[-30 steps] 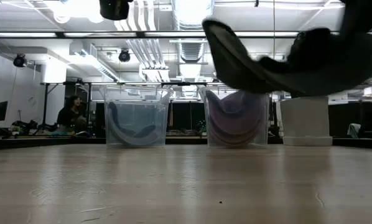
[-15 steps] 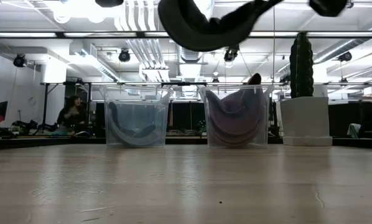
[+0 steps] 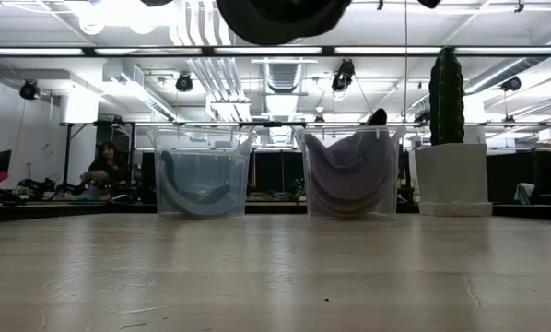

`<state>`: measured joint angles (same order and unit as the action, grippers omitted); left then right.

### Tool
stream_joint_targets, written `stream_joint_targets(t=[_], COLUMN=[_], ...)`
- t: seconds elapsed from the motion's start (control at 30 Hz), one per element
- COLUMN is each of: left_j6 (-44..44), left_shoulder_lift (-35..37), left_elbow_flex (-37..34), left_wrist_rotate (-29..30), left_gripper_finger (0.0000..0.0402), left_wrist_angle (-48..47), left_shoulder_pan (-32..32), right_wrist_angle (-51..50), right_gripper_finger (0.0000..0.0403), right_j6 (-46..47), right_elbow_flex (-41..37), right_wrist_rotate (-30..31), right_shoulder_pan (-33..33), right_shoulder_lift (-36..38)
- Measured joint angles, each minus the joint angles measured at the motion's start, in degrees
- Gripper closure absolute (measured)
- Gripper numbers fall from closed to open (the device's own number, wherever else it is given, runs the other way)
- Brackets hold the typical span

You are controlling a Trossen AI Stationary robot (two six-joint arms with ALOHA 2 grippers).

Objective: Pick & Place hat
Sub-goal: Put the black cap into the left transparent bin

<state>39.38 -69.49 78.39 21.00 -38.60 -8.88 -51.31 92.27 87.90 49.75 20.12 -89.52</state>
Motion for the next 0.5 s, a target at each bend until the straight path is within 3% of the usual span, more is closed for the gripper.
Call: stream_joint_targets(t=[0.3,0.4,0.5], left_j6=[-1.2,-1.5,-1.4], left_shoulder_lift=[-0.2,-0.2,-0.2], left_elbow_flex=[-0.1,-0.1,-0.1], left_wrist_rotate=[0.1,0.0,0.4], left_gripper_finger=[0.0253,0.0298,0.0368], left_wrist_angle=[-1.2,-1.9,-3.4], left_shoulder_pan=[0.3,0.4,0.6], right_wrist_angle=[7.6,8.7,10.2], right_gripper_finger=[0.0390,0.0390,0.0390], right_j6=[-5.2,-6.7,-9.3], right_elbow_flex=[0.0,0.0,0.0], right_wrist_rotate=[1.0,1.5,1.5], right_shoulder_pan=[-0.4,-0.4,-0.5], right_shoulder_lift=[-0.2,-0.2,-0.2])
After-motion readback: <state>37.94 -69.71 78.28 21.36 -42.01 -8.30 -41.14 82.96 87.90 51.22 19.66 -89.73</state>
